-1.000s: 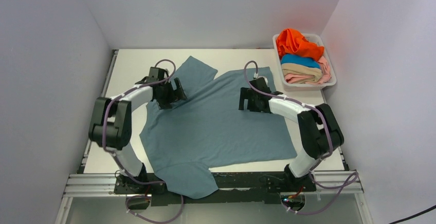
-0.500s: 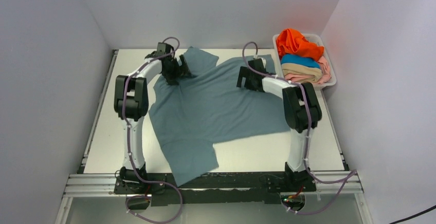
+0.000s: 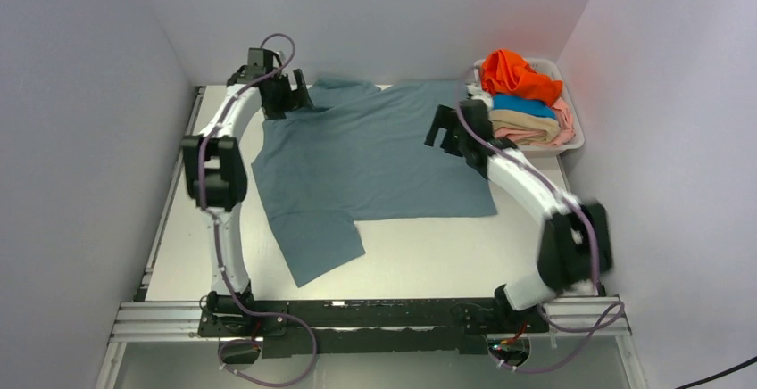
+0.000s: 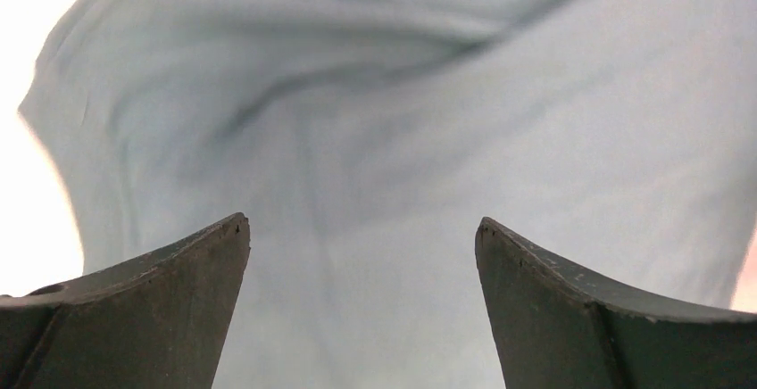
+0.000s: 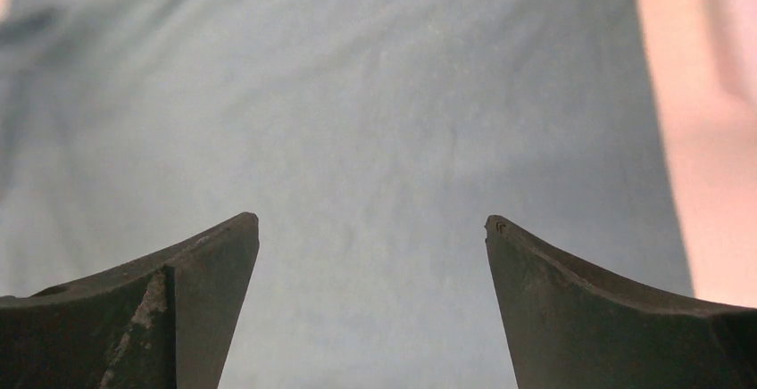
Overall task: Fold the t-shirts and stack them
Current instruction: Flatten out the tshirt, then grab the side of the flattened tshirt closest away from the robot with both arms
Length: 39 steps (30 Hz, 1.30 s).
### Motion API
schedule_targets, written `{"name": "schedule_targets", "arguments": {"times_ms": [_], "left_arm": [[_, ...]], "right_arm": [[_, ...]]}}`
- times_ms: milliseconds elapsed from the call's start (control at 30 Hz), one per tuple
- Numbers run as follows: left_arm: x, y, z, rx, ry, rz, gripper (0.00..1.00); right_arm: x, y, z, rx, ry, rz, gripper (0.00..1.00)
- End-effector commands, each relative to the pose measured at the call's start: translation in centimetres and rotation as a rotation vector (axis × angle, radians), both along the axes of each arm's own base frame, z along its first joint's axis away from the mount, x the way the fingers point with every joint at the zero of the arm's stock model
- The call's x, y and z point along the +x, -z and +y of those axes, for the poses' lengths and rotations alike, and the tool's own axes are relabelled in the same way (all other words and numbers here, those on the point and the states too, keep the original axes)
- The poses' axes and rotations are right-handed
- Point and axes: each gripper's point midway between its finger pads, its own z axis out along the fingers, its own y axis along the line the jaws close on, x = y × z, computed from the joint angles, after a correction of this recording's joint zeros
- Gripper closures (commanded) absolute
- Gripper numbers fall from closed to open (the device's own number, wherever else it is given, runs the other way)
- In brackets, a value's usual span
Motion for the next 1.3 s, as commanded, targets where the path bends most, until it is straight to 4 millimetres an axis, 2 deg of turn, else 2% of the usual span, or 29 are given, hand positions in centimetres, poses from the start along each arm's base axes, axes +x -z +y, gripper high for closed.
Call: {"name": "schedule_targets", "arguments": {"times_ms": [0,33,100,167,267,333,467,600,700,767,833,967,1067,1100,1167,1267], "left_arm": [[-7.7,-13.7,-0.4,0.106,0.023,-0.213,0.01],[-10.2,-13.7,-0.3,0.108,-0.004,-0.199,0.01],[-15.3,-13.0,-1.5,0.074,0.002,-0.199,0.01],[-20.1,-11.5,-2.3,0.053,-0.041,-0.201,0.01],[-27.1,-7.5,-5.1,0.015,-0.015,-0.128,0.01],[-31.5,-4.2,-5.9,0.042,0.015,-0.029,0.0],[-38.9,0.9,-6.5,0.135,0.087,0.141,0.01],[-44.1,4.6,-6.5,0.211,0.159,0.283,0.01],[-46.4,6.3,-6.0,0.275,0.174,0.354,0.01],[-47.2,7.1,-5.5,0.317,0.165,0.375,0.03],[-47.2,7.8,-5.4,0.33,0.16,0.375,0.06],[-46.9,9.1,-6.6,0.297,0.159,0.38,0.13],[-47.2,10.4,-6.1,0.324,0.135,0.412,0.17],[-47.3,10.8,-5.9,0.336,0.124,0.424,0.21],[-47.4,11.4,-5.5,0.358,0.114,0.442,0.41],[-47.1,11.2,-5.7,0.368,0.103,0.438,0.7]], "right_arm": [[-5.2,-6.2,-2.6,0.217,0.203,-0.204,0.0],[-6.6,-6.4,-3.5,0.274,0.255,-0.221,0.0],[-9.5,-5.7,-5.6,0.374,0.413,-0.211,0.0],[-11.3,-5.9,-7.2,0.406,0.461,-0.266,0.0],[-13.4,-6.6,-8.5,0.334,0.421,-0.329,0.0],[-14.3,-6.0,-9.5,0.291,0.443,-0.318,0.0],[-15.8,-3.4,-11.3,0.184,0.497,-0.25,0.0],[-16.2,-1.7,-11.4,0.151,0.485,-0.215,0.0],[-16.3,-0.6,-11.4,0.133,0.478,-0.189,0.0],[-16.3,-0.3,-11.4,0.118,0.472,-0.18,0.0],[-16.1,0.1,-11.4,0.113,0.472,-0.17,0.0],[-15.9,0.6,-11.2,0.103,0.457,-0.149,0.0],[-15.9,0.9,-11.5,0.078,0.466,-0.131,0.0],[-15.9,1.1,-11.6,0.071,0.475,-0.125,0.0],[-15.9,1.2,-11.7,0.069,0.485,-0.122,0.0],[-16.0,1.3,-12.1,0.073,0.527,-0.114,0.0]]}}
